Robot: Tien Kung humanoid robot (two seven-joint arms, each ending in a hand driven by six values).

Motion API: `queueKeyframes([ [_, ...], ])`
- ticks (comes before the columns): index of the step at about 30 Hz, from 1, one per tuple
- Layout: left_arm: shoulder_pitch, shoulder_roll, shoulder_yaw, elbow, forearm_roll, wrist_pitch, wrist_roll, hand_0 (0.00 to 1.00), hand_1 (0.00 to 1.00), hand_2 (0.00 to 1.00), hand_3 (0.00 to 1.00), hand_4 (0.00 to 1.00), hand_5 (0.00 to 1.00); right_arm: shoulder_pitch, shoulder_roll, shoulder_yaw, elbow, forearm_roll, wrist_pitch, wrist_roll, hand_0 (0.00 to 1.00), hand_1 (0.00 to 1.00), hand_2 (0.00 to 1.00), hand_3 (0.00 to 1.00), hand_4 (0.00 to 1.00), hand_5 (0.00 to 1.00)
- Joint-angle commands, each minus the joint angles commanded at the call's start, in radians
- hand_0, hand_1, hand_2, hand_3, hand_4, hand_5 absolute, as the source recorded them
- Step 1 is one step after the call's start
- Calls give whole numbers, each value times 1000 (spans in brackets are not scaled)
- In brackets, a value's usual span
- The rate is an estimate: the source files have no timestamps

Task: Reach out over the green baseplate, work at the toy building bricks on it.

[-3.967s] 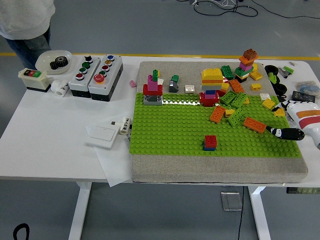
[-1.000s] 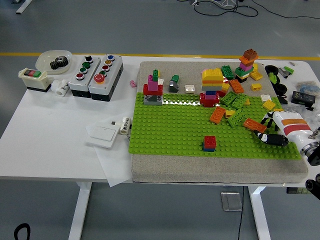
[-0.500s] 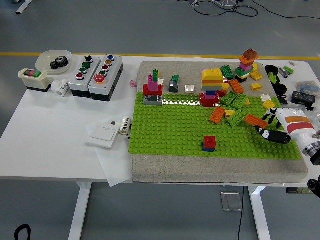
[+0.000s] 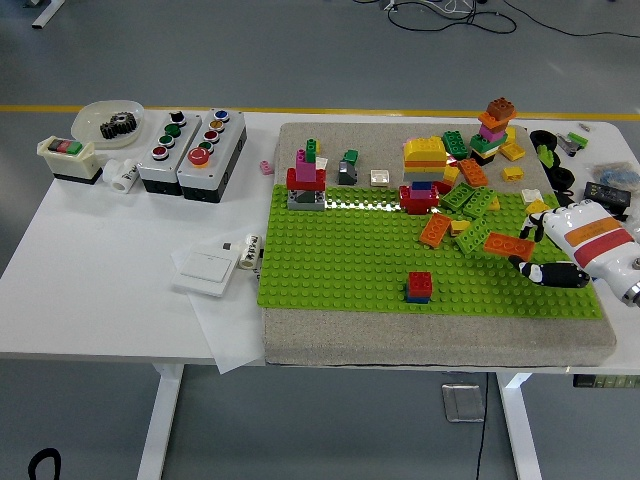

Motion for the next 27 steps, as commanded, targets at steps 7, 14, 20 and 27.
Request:
queueKeyframes([
  [7,-1,1,4,0,-7,-1,-1,653,647,674,607,661,658,-9,-45,11,106,-82,54,-25,98,320,462,521,704,524],
  [14,-2,4,3,2,-6,-4,1,652,643,673,606,661,658,21,-83,-67,163,-82,76,-22,101,320,463,523,708,527],
  [20,-3,5,5,2,-10,-5,0,653,645,675,607,662,658,57,-92,-141,168,-82,92,-16,106,322,464,523,709,526],
  [27,-2,6,6,2,-11,-5,1,652,642,674,607,661,658,88,-88,-193,176,-82,106,-16,107,321,466,524,730,538],
])
